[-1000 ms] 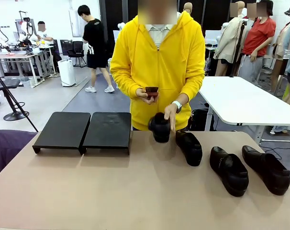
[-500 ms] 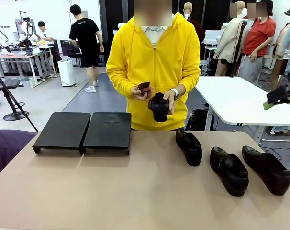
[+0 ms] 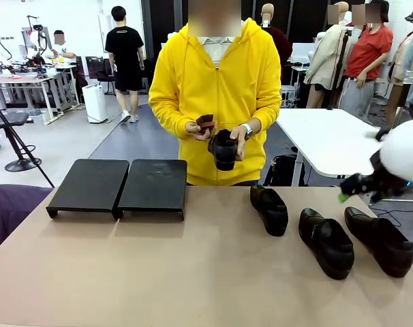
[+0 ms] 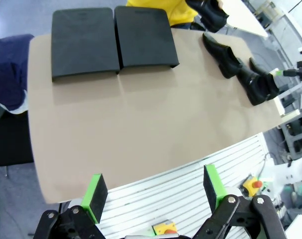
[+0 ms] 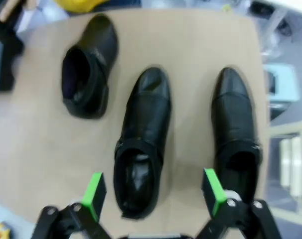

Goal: Organize the shoes by placing them on the stand.
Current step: Pick up one Shoe and place it in the middle of the table.

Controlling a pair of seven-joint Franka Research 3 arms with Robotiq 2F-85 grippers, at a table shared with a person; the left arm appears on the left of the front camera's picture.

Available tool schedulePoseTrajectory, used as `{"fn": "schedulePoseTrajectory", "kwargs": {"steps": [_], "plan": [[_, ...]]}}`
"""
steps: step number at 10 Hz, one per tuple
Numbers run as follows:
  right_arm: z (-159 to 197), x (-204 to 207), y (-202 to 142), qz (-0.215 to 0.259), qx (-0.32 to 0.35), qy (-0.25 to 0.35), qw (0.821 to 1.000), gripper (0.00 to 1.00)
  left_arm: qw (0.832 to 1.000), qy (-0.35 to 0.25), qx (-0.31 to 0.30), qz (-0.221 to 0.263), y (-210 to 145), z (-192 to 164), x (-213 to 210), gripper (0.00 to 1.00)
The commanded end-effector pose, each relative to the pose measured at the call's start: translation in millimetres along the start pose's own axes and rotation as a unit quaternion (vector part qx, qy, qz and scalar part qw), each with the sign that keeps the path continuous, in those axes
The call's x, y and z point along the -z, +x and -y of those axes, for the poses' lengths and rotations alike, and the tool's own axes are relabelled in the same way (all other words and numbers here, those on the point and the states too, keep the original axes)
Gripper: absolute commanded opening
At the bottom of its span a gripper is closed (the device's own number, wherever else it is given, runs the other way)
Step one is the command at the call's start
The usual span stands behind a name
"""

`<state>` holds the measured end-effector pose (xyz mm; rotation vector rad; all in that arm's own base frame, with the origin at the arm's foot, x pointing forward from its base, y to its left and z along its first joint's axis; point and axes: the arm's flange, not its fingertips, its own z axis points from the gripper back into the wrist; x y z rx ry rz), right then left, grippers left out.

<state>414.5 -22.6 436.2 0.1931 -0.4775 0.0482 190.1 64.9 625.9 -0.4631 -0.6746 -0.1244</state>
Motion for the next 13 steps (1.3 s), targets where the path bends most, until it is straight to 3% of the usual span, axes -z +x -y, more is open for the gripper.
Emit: {"fn": "schedulePoseTrajectory", "kwargs": {"steps": [1,5,10,11,12,13], "plan": [[15,58,-99,-0.06,0.021,0.051,0.997,1.0,1.0,-0.009,0.004,0.0,-1,-2,-2,1.0],[25,104,-118,-0.136,0.048,0.06,0.988,1.0,1.0,-0.009,0.004,0.0,-1,-2,-2,1.0],[27,102,-114,-0.118,0.059,0.059,0.99,1.0,1.0,-0.009,0.004,0.0,-1,-2,-2,1.0],[26,97,-110,-0.109,0.047,0.063,0.991,0.56,1.0,-0.009,0.004,0.0,-1,-2,-2,1.0],[26,92,-106,-0.097,0.044,0.068,0.992,0.0,1.0,-0.009,0.004,0.0,-1,-2,-2,1.0],[26,88,-101,-0.087,0.042,0.073,0.993,0.0,1.0,-0.009,0.004,0.0,-1,-2,-2,1.0]]}}
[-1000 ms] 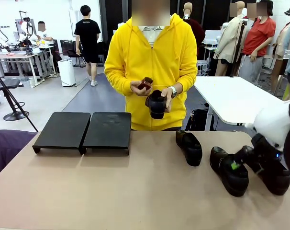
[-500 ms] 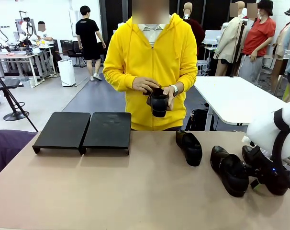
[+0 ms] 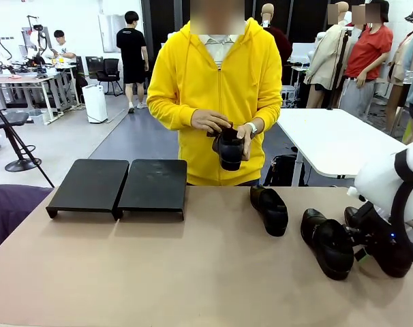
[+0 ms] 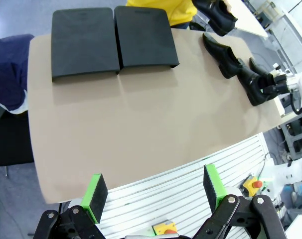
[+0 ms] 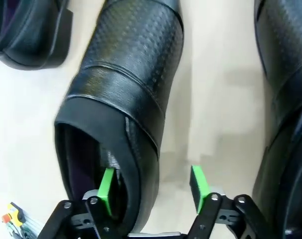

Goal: Organize the shoes by placing them on the stand.
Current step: Pick up one Shoe and place it in the middle of the table.

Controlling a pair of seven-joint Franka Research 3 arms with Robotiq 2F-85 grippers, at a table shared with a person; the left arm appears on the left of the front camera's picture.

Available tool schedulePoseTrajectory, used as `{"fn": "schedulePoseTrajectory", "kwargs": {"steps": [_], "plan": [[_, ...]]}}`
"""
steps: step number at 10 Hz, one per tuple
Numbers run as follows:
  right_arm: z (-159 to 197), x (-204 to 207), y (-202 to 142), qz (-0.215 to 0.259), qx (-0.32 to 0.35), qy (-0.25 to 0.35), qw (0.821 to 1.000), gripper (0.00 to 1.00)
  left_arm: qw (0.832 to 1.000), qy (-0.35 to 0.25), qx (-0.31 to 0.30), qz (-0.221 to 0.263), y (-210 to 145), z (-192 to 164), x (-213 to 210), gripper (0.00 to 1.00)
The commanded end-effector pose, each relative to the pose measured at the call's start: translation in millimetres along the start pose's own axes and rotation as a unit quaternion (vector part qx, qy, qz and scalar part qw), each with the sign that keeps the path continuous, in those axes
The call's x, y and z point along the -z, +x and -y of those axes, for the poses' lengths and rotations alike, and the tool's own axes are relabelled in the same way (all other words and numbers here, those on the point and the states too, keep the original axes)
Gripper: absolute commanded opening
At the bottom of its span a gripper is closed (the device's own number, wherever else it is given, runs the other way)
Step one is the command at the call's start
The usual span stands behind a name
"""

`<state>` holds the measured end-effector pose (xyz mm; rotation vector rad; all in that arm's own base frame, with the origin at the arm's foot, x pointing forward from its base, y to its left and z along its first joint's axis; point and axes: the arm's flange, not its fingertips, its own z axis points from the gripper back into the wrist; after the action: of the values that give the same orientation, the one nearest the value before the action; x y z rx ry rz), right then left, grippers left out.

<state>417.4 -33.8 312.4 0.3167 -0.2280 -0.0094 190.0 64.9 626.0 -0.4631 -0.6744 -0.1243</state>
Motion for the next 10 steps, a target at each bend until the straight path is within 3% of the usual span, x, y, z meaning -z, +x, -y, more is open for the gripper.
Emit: {"fn": "schedulePoseTrajectory", "kwargs": {"steps": [1,7,10], "plan": [[-5,-10,-49,0.034,-0.02,0.021,0.999,0.0,1.0,-0.009,0.004,0.0,-1,-1,-2,1.0],[-7,-16,-49,0.037,-0.033,0.015,0.999,0.0,1.0,-0.009,0.004,0.0,-1,-1,-2,1.0],[-33,-75,-52,0.06,-0.02,0.008,0.998,0.0,1.0,-0.009,0.004,0.0,-1,-1,-2,1.0]]}}
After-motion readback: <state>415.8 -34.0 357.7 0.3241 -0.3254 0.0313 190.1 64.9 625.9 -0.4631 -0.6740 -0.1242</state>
